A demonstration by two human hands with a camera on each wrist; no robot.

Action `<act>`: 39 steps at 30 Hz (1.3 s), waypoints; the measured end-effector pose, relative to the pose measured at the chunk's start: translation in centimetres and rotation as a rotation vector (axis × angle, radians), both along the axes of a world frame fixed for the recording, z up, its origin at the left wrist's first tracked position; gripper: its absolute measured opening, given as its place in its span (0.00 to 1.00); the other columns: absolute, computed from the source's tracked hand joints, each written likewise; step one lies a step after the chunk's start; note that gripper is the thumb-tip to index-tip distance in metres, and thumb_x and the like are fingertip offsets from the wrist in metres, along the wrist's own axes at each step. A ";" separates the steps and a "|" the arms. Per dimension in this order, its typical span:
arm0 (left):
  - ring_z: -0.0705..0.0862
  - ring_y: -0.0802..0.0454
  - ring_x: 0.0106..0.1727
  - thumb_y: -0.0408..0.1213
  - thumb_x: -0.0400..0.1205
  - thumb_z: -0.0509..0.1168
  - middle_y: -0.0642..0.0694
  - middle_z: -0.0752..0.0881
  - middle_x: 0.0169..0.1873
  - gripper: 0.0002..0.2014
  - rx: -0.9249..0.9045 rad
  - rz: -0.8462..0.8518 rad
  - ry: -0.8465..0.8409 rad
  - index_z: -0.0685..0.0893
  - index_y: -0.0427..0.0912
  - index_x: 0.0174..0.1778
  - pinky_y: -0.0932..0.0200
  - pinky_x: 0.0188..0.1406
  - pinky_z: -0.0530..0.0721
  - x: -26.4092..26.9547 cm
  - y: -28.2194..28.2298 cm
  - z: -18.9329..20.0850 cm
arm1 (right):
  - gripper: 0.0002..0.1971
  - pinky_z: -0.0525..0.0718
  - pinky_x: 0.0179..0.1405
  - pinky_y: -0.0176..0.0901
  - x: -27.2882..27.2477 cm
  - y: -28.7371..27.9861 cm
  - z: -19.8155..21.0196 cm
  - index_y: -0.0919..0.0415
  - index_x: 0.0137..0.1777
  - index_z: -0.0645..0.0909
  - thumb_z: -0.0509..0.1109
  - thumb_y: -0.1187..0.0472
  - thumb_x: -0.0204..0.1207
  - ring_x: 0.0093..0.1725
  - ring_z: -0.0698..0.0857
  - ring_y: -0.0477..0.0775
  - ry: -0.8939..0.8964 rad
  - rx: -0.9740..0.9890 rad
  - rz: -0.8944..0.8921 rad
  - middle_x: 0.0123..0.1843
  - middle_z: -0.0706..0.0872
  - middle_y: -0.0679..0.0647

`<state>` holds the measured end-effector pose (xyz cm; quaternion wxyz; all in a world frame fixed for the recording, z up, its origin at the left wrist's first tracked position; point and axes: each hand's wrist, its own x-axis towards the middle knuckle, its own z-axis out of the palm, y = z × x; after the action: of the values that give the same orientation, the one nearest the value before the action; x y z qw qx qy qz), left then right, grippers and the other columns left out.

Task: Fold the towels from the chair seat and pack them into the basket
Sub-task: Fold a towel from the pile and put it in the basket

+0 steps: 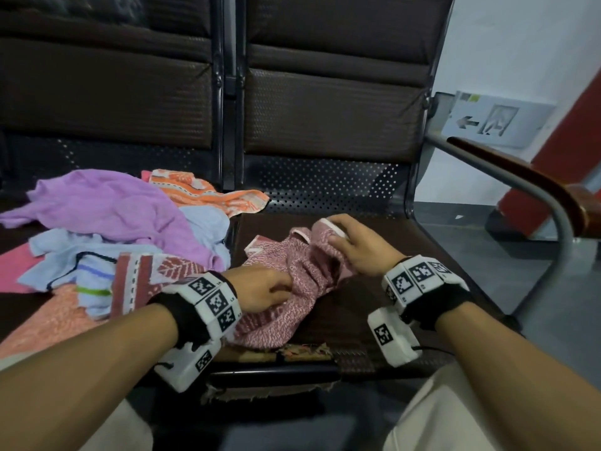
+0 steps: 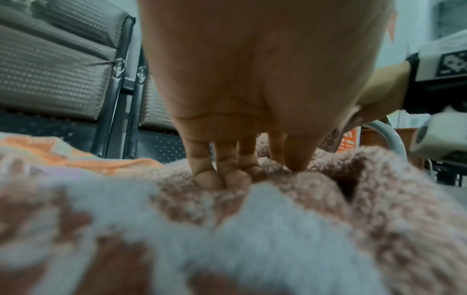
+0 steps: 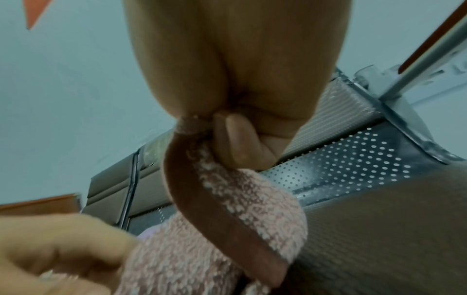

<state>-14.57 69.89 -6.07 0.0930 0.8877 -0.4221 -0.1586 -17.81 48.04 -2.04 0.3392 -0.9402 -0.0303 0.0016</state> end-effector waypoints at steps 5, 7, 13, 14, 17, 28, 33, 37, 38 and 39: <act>0.79 0.52 0.39 0.57 0.83 0.55 0.52 0.81 0.35 0.17 -0.050 0.151 -0.140 0.78 0.48 0.43 0.56 0.38 0.77 0.2 1.4 0.8 | 0.16 0.75 0.67 0.43 0.8 1.8 -0.2 0.47 0.70 0.75 0.62 0.53 0.83 0.66 0.79 0.47 -0.025 -0.064 0.169 0.67 0.82 0.47; 0.80 0.51 0.38 0.62 0.81 0.55 0.50 0.82 0.33 0.20 -0.085 0.250 -0.123 0.77 0.48 0.37 0.51 0.41 0.82 0.6 2.4 1.3 | 0.16 0.74 0.65 0.40 1.0 2.3 -0.1 0.45 0.68 0.78 0.65 0.51 0.82 0.65 0.79 0.44 -0.026 -0.077 0.203 0.67 0.82 0.44; 0.80 0.53 0.36 0.51 0.76 0.67 0.51 0.81 0.32 0.14 -0.283 0.518 -0.085 0.76 0.49 0.30 0.58 0.35 0.75 2.1 5.0 3.9 | 0.24 0.77 0.58 0.40 1.9 4.4 -0.3 0.46 0.63 0.82 0.80 0.51 0.66 0.60 0.81 0.49 0.099 -0.274 0.281 0.62 0.83 0.49; 0.80 0.52 0.34 0.45 0.75 0.69 0.51 0.81 0.30 0.12 -0.316 0.554 -0.052 0.75 0.49 0.30 0.59 0.33 0.76 2.3 5.3 4.4 | 0.26 0.76 0.59 0.39 2.2 4.6 -0.3 0.47 0.65 0.80 0.81 0.55 0.65 0.61 0.80 0.49 0.106 -0.302 0.290 0.64 0.82 0.49; 0.79 0.49 0.27 0.30 0.74 0.68 0.45 0.82 0.31 0.08 -0.460 0.647 0.166 0.76 0.44 0.34 0.59 0.27 0.80 2.5 5.9 5.5 | 0.28 0.76 0.65 0.42 2.8 4.8 0.0 0.48 0.67 0.78 0.76 0.67 0.68 0.65 0.78 0.50 0.101 -0.263 0.280 0.67 0.81 0.49; 0.75 0.49 0.33 0.16 0.73 0.47 0.38 0.80 0.38 0.20 -1.283 0.678 0.783 0.82 0.38 0.43 0.56 0.31 0.72 2.0 5.1 9.0 | 0.17 0.77 0.52 0.32 3.1 7.1 2.6 0.58 0.50 0.86 0.61 0.77 0.78 0.47 0.84 0.39 -0.271 0.601 0.022 0.50 0.88 0.50; 0.78 0.56 0.25 0.20 0.77 0.49 0.43 0.83 0.33 0.18 -1.172 0.733 0.739 0.84 0.39 0.41 0.68 0.20 0.77 1.6 4.3 8.8 | 0.19 0.77 0.62 0.34 2.4 8.5 1.5 0.59 0.72 0.76 0.66 0.61 0.82 0.62 0.82 0.46 -0.030 0.305 0.168 0.65 0.83 0.50; 0.83 0.51 0.38 0.23 0.79 0.58 0.42 0.85 0.40 0.12 -1.119 0.671 0.711 0.85 0.39 0.46 0.61 0.37 0.83 1.4 4.3 8.8 | 0.23 0.75 0.72 0.47 2.2 9.1 1.2 0.58 0.76 0.71 0.66 0.59 0.82 0.67 0.79 0.47 0.015 0.211 0.301 0.72 0.79 0.52; 0.83 0.52 0.39 0.23 0.79 0.60 0.44 0.84 0.41 0.11 -1.094 0.654 0.695 0.85 0.39 0.49 0.62 0.39 0.82 1.3 4.2 8.7 | 0.20 0.75 0.72 0.50 2.2 9.2 1.1 0.60 0.73 0.75 0.66 0.59 0.82 0.67 0.80 0.49 0.024 0.212 0.305 0.69 0.82 0.53; 0.83 0.54 0.40 0.24 0.79 0.62 0.47 0.84 0.43 0.10 -1.067 0.634 0.677 0.84 0.38 0.51 0.63 0.41 0.81 1.2 4.3 8.6 | 0.16 0.76 0.70 0.51 2.2 9.3 1.0 0.62 0.68 0.80 0.66 0.60 0.82 0.64 0.82 0.50 0.036 0.227 0.309 0.65 0.85 0.53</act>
<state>-13.36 74.20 2.52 0.6834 0.7029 -0.1114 -0.1627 -15.65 57.38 -1.00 0.4391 -0.8800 -0.1681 0.0671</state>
